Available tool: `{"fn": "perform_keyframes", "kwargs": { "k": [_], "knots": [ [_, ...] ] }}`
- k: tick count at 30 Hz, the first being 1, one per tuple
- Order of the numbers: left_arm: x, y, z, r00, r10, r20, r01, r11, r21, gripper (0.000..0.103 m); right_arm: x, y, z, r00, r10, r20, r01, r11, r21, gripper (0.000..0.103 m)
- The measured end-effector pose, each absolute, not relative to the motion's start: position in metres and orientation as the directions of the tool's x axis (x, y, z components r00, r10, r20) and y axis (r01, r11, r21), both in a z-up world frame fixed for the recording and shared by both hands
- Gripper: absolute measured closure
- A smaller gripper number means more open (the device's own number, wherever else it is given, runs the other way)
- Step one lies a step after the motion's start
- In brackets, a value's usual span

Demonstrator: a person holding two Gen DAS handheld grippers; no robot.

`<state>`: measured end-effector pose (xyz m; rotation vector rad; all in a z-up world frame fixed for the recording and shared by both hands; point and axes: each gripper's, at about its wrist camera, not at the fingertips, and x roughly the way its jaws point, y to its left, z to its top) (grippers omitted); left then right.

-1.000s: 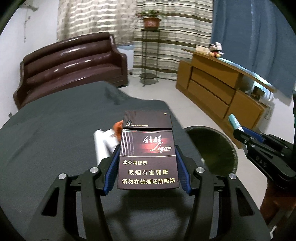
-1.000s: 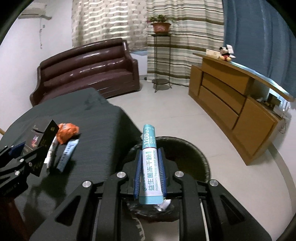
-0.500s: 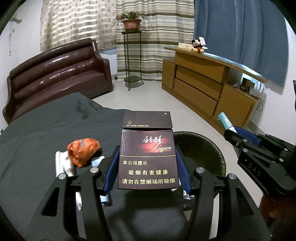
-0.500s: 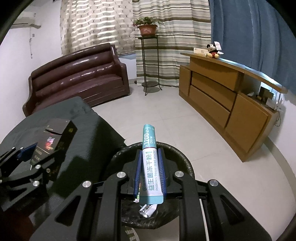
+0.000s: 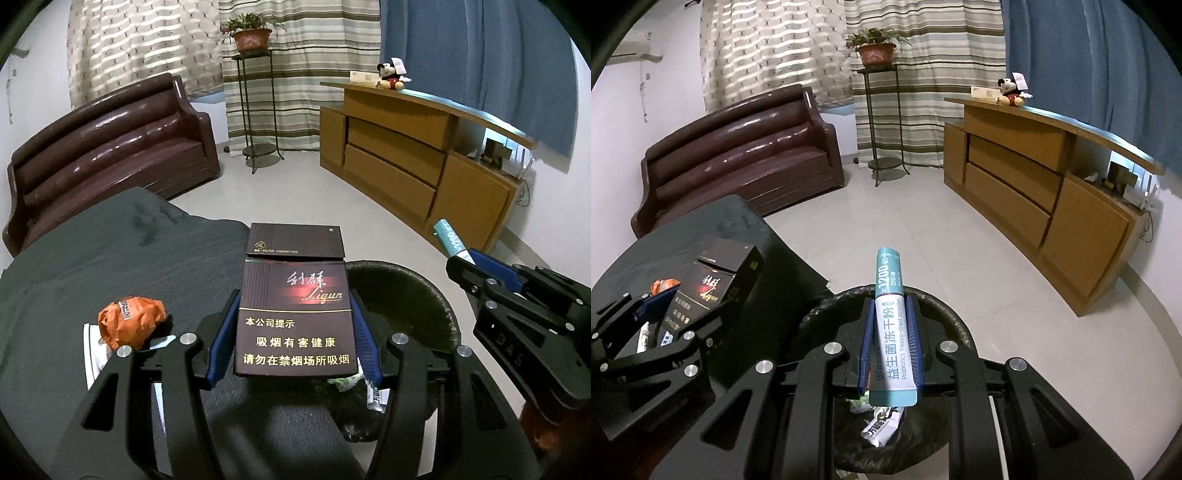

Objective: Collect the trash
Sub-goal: 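Carry the cigarette box and blue-and-white tube over the black bin, then open both tools to drop the box and tube into the bin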

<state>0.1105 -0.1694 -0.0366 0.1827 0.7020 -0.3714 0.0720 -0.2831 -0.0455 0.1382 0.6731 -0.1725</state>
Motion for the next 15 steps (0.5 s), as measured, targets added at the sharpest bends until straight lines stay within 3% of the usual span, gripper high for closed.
{"fn": "perform_keyframes", "kwargs": {
  "k": [7,9,15],
  "knots": [
    [0.1198,-0.172,-0.0424,0.693,-0.255,-0.675,0.384,0.922,0.046,0.047,0.0775,-0.2901,-0.0511,0.76,-0.105,-0.642,0.221,0.97,0.103,0.076],
    [0.1211,-0.1721,-0.0432,0.689,-0.257,-0.678,0.383,0.923,0.04,0.042,0.0765,-0.2908,-0.0511,0.761,-0.107,-0.64,0.224,0.969,0.105,0.075],
    [0.1215,-0.1717,-0.0423,0.691,-0.259,-0.674,0.379,0.925,0.033,0.041,0.0766,-0.2898,-0.0499,0.761,-0.109,-0.64,0.228,0.968,0.106,0.074]
  ]
}}
